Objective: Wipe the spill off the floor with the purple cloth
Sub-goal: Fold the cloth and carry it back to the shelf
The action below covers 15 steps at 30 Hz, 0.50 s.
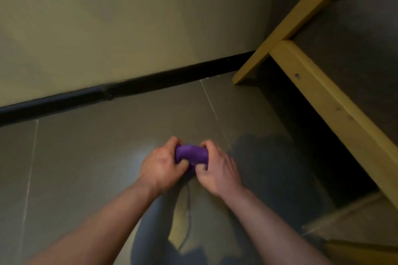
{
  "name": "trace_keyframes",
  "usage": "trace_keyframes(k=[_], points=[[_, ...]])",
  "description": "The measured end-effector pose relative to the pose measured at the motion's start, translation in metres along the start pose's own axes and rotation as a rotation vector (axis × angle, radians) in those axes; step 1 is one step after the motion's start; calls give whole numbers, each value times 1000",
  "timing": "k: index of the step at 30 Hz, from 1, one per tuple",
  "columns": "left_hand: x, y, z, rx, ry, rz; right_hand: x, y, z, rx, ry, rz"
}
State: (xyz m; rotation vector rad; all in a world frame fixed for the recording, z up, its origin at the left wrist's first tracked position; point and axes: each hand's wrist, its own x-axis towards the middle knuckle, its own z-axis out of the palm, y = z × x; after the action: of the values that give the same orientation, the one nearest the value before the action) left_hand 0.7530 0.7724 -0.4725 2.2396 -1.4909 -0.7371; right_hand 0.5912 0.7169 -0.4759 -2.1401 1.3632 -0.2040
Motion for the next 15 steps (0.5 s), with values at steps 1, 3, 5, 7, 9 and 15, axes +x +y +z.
trace_keyframes(k=[1, 3, 5, 7, 9, 15], points=[[1, 10, -19, -107, 15, -57, 1, -12, -16, 98, 21, 12], [1, 34, -63, -373, 55, -141, 0, -40, -54, 283, 43, 13], [-6, 67, -115, -550, 93, -164, -8, -74, -102, 450, 50, 38], [-20, 103, -171, -689, 77, -143, -24, -112, -157, 546, 106, 41], [-45, 145, -233, -757, 63, -120, -47, -152, -216, 594, 213, 7], [-154, 304, -418, -849, -5, 29, -142, -274, -428, 768, 358, -80]])
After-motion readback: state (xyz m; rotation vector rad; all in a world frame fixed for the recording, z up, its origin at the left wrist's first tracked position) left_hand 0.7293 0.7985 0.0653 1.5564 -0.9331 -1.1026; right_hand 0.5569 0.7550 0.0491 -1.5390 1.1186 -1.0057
